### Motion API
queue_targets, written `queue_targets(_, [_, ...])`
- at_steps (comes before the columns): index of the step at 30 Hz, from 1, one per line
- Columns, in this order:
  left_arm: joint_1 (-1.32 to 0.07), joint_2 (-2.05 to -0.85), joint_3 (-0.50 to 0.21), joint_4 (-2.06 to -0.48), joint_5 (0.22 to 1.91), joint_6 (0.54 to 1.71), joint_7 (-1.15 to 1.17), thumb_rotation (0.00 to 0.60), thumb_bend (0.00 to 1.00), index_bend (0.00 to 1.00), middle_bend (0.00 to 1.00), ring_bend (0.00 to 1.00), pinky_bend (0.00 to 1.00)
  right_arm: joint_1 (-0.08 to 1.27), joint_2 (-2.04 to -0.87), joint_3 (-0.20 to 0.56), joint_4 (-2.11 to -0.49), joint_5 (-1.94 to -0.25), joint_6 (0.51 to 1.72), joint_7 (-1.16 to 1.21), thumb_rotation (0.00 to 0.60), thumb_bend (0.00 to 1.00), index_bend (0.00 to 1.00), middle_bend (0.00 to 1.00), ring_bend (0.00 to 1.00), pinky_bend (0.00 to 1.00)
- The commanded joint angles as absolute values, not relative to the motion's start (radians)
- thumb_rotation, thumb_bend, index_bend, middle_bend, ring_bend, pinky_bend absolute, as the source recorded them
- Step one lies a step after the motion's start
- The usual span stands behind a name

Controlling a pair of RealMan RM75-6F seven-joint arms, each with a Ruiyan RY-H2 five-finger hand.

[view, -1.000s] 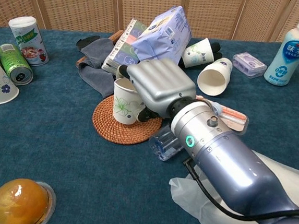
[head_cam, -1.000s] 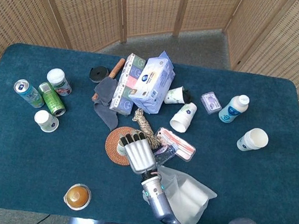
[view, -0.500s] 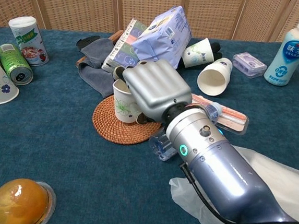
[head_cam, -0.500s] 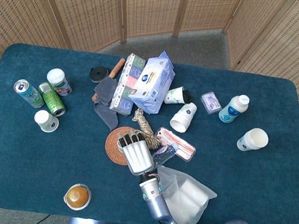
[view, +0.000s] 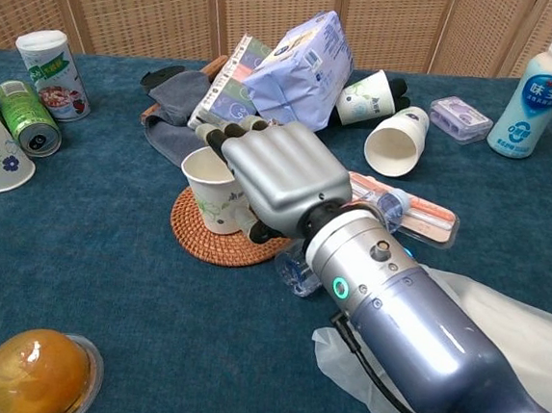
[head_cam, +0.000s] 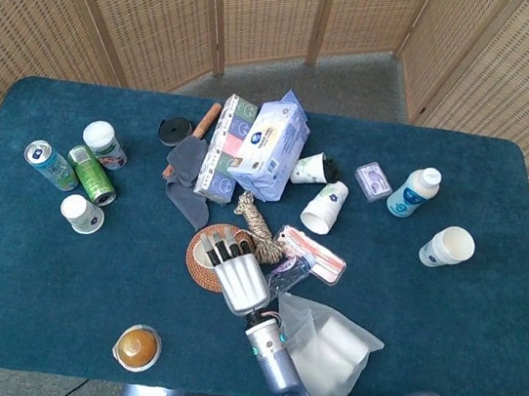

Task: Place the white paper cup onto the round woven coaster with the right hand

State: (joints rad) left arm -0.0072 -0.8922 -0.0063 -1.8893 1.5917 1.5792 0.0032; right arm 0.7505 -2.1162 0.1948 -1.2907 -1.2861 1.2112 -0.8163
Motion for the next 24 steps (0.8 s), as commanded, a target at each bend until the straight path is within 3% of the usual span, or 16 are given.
queue_targets(1, [-0.007,-0.892,-0.006,-1.89,1.592,1.58,0.004,0.6,0.35,0.0,0.0,0.0,0.0,0.747,-2.11,0.197,-1.304,-1.285,1.208,-0.822,0.6,0.46,0.0,0.08,0.07,0.28])
queue_targets(6, [-0.007,-0.891,-0.006,-1.89,1.591,1.579,0.0,0.6,0.35,0.0,0.0,0.0,0.0,0.739,-2.092,0.196,-1.339,-1.286,1.208,-0.838,0.6,0.46,0.0,0.01,0.02,0.27])
queue_targets(12, [-0.007,-0.889,-0.007,-1.89,1.59,1.58,-0.006,0.6,0.35,0.0,0.0,0.0,0.0,0.722,-2.04,0.191,-1.414,-1.298,1.222,-0.855,0.6,0.45,0.0,0.0,0.0,0.25])
queue_targets(24, [-0.005,-0.887,-0.008,-1.892,1.592,1.585,-0.008,0.6,0.35,0.0,0.0,0.0,0.0,0.655,-1.791,0.152,-1.613,-1.461,1.317,-0.727,0.6,0.45,0.0,0.0,0.0,0.24])
